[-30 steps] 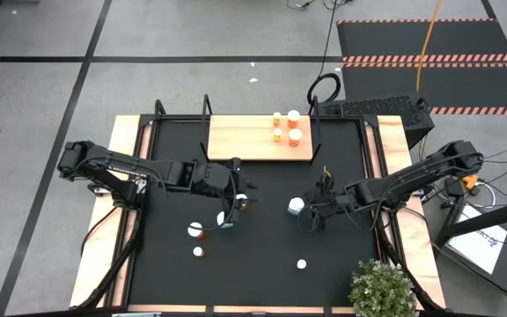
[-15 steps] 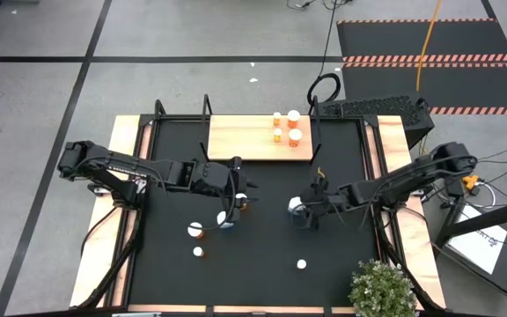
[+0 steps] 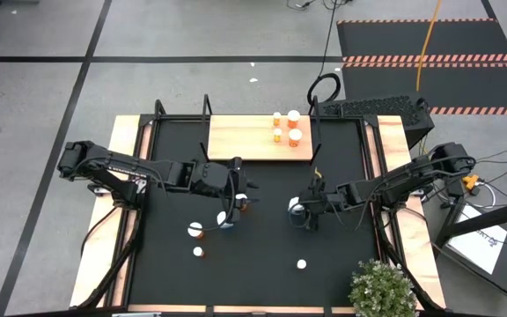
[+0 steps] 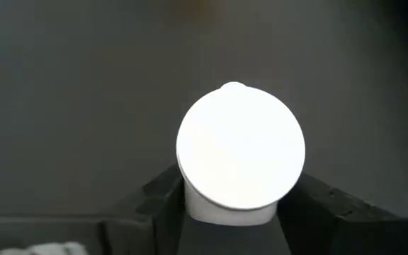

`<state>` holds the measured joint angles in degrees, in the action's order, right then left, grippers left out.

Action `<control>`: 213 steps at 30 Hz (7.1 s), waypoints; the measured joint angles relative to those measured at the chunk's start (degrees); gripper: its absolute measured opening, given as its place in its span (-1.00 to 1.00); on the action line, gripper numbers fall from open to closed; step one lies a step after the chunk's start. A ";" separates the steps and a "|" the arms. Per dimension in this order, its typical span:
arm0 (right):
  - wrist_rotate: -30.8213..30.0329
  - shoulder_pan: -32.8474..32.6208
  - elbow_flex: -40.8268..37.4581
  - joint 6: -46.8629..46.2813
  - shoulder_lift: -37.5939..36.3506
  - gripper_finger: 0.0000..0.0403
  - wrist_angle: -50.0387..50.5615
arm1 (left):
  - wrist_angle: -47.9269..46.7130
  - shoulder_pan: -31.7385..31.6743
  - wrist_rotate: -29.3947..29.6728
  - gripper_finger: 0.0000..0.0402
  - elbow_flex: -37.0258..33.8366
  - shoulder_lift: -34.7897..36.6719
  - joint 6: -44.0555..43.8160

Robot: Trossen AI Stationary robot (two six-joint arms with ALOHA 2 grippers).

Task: Pick and place medicine bottles onto shelf by color
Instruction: Put the right white pill bottle on the shelf

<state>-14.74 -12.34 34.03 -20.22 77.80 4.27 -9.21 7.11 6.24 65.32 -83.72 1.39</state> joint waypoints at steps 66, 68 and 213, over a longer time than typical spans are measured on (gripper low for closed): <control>1.51 -0.13 0.03 21.34 -0.51 -0.09 -16.79 | 25.14 -1.42 -0.19 -0.02 0.04 -27.43 1.50; 1.51 -0.13 0.03 21.07 -0.52 -0.09 -16.74 | 25.37 -1.45 -0.20 -0.08 0.02 -27.43 1.53; -1.53 -3.89 0.07 12.93 -8.21 0.23 -20.14 | 18.51 -2.03 -6.73 -0.16 6.47 -19.34 0.00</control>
<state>-16.27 -16.23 34.11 -7.29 69.59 -15.87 9.30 5.09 -0.49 71.79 -103.06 1.38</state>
